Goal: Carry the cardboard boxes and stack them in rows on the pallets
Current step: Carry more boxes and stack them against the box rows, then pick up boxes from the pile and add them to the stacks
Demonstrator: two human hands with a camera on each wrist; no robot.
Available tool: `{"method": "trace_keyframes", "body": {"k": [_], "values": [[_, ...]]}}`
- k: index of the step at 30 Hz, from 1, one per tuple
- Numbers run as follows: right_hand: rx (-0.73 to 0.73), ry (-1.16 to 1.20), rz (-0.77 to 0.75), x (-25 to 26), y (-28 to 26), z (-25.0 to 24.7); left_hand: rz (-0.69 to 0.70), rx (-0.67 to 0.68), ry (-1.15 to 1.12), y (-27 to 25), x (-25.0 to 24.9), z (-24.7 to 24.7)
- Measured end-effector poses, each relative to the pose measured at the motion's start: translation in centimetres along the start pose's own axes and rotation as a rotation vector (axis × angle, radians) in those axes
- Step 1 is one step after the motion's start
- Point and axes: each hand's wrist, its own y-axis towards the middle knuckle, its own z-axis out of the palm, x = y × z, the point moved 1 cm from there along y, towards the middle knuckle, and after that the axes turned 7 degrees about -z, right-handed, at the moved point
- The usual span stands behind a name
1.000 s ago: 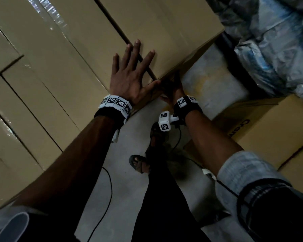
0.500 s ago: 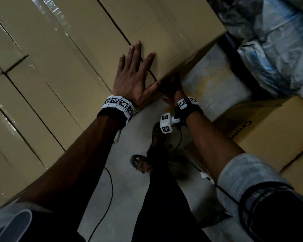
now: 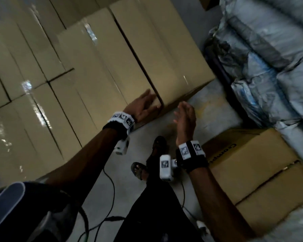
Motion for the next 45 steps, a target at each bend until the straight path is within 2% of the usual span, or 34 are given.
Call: {"method": "trace_keyframes", "body": {"k": [3, 7, 11, 16, 23, 27, 32, 36, 45], "values": [[0.159, -0.146, -0.183, 4.9, -3.3, 1.9, -0.026, -0.010, -0.110, -5.6, -0.5, -3.2], [0.429, -0.265, -0.243, 9.7, -7.4, 5.8, -0.131, -0.057, -0.258, -12.8, 0.1, -7.0], [0.600, -0.387, -0.312, 12.1, -12.0, 10.8, -0.198, -0.196, -0.335, -20.6, 1.8, -11.1], [0.832, -0.502, -0.450, 13.6, -20.9, 17.0, -0.261, -0.405, -0.355, -30.7, 5.9, -13.6], [1.047, -0.622, -0.606, 9.4, -35.8, 24.6, -0.364, -0.566, -0.495, -45.7, 15.0, -12.0], [1.128, -0.672, -0.613, 4.6, -45.1, 29.3, -0.416, -0.578, -0.502, -54.6, 21.5, -9.7], [1.210, -0.718, -0.609, -0.8, -56.7, 36.1, -0.546, -0.598, -0.487, -66.0, 30.0, -7.8], [1.312, -0.737, -0.609, -4.0, -65.2, 41.4, -0.660, -0.706, -0.566, -74.4, 35.4, -7.7], [1.511, -0.842, -0.687, -10.2, -78.7, 55.0, -0.874, -0.944, -0.677, -87.3, 48.1, -9.7]]}}
